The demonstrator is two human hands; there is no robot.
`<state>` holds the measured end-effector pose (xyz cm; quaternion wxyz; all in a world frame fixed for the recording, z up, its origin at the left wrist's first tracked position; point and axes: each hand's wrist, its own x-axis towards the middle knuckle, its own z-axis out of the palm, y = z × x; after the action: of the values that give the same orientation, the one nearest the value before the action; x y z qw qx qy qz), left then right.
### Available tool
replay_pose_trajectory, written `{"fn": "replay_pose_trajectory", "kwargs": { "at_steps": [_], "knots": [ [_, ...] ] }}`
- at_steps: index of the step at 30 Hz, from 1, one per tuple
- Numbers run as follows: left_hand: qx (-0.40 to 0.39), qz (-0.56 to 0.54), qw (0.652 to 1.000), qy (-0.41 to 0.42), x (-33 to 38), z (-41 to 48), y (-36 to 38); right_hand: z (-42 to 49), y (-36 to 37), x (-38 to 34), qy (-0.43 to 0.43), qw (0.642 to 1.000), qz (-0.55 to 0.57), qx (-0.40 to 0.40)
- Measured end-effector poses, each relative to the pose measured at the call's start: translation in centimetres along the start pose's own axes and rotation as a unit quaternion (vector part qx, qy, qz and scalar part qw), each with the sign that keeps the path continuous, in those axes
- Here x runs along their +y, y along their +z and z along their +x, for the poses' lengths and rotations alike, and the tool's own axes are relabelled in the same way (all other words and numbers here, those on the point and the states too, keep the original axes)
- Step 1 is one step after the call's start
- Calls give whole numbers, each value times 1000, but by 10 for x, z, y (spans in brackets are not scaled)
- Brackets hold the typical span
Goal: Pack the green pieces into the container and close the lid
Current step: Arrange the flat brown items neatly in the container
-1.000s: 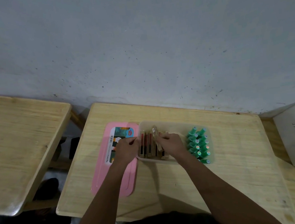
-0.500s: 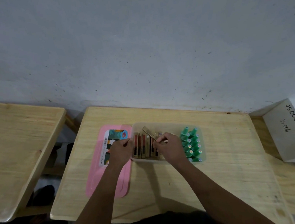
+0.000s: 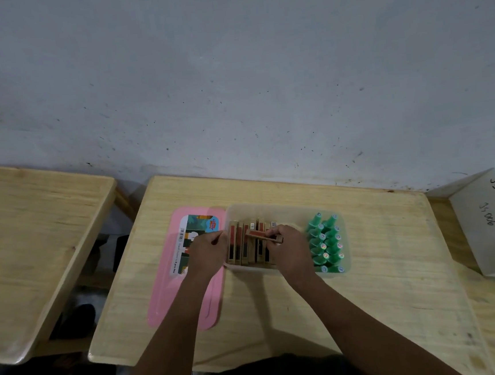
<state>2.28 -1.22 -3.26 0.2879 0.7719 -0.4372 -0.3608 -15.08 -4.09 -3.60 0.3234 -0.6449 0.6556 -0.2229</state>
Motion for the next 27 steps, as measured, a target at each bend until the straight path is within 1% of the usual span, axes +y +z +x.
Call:
{"fn": "replay_pose_trajectory", "kwargs": {
  "at_steps": [2,3,8,9,11,13,15,16,18,20,22,24,27],
  "knots": [
    [-8,-4,1000,-4,0,0,0,2,1,2,-43,994,-96,-17],
    [-9,-2,1000,-3,0,0,-1,3,0,2,-49,991,-118,-27],
    [-6,7,1000,-3,2,-1,0,8,2,0,11,990,-124,-61],
    [-5,7,1000,-3,1,-1,0,9,3,0,21,992,-110,-62],
    [-4,6,1000,-3,1,-1,0,9,8,-4,41,998,-12,-49],
    [-4,7,1000,-5,2,-1,0,10,14,-11,50,996,74,-15],
    [-2,12,1000,-6,3,-2,0,11,22,-18,58,994,91,-14],
    [-2,15,1000,-7,3,-1,0,11,26,-22,60,995,78,-33],
    [0,22,1000,-9,3,-1,1,13,35,-26,52,994,24,-98],
    [1,18,1000,-9,3,-1,1,14,43,-27,25,987,-20,-158],
    [-2,11,1000,-9,2,-1,0,14,44,-26,5,982,-51,-182],
    [-7,12,1000,-8,2,-2,0,13,37,-22,1,985,-73,-159],
    [-4,9,1000,-2,2,-2,-1,13,18,-11,27,995,-73,-63]
  ]
}}
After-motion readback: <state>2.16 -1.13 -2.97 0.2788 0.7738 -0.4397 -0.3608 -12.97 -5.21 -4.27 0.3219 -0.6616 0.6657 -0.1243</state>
